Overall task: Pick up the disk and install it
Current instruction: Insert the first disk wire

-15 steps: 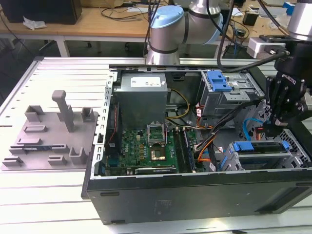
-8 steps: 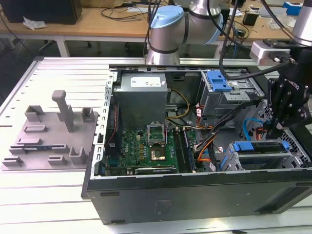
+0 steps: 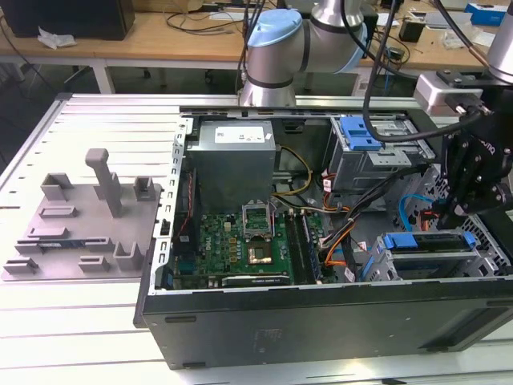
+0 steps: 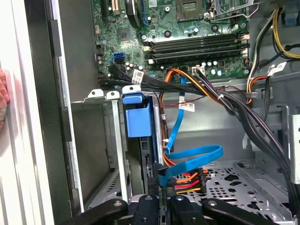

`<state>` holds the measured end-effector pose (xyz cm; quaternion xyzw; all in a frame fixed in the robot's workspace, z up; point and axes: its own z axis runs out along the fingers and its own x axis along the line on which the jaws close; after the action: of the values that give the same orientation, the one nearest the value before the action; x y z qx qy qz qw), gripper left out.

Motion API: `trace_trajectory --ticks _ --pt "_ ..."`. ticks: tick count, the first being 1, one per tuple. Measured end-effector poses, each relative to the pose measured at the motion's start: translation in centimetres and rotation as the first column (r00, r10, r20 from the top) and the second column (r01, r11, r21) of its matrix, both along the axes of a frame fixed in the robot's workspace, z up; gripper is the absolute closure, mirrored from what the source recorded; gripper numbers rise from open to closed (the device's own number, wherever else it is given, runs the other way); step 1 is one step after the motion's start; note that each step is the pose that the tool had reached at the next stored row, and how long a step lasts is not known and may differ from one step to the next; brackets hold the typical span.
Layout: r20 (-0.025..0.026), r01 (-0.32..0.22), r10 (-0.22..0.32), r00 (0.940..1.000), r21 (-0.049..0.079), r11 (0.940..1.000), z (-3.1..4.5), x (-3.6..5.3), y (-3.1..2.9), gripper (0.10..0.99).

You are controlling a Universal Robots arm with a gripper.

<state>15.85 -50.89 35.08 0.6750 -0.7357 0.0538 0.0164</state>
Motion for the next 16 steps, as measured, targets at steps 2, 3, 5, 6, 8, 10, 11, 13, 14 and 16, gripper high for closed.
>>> trace_trajectory --ticks 2,3,5,6,8,10,11,13,14,16 --pt "0.0018 -0.003 0.002 1.0000 0.010 0.9999 0.00 -0.02 -0.20 0.925" --pt "0.0035 -0.003 0.003 1.0000 0.019 0.9998 0.00 -0.05 -0.32 0.925" --pt "0.0070 -0.005 0.005 1.0000 0.033 0.9994 0.00 -0.10 -0.51 0.925" --pt "0.0079 -0.005 0.005 1.0000 0.037 0.9993 0.00 -0.12 -0.58 0.925" --pt "0.0078 -0.006 0.005 1.0000 0.037 0.9993 0.00 -0.12 -0.57 0.925" --pt "0.0079 -0.006 0.005 1.0000 0.037 0.9993 0.00 -0.12 -0.58 0.925" --pt "0.0079 -0.006 0.005 1.0000 0.037 0.9993 0.00 -0.12 -0.59 0.925" --pt "0.0079 -0.006 0.005 1.0000 0.037 0.9993 0.00 -0.14 -0.65 0.925" --pt "0.0079 -0.006 0.005 1.0000 0.037 0.9993 0.00 -0.15 -0.69 0.925" --pt "0.0079 -0.006 0.005 1.0000 0.037 0.9993 -0.01 -0.20 -0.88 0.925"
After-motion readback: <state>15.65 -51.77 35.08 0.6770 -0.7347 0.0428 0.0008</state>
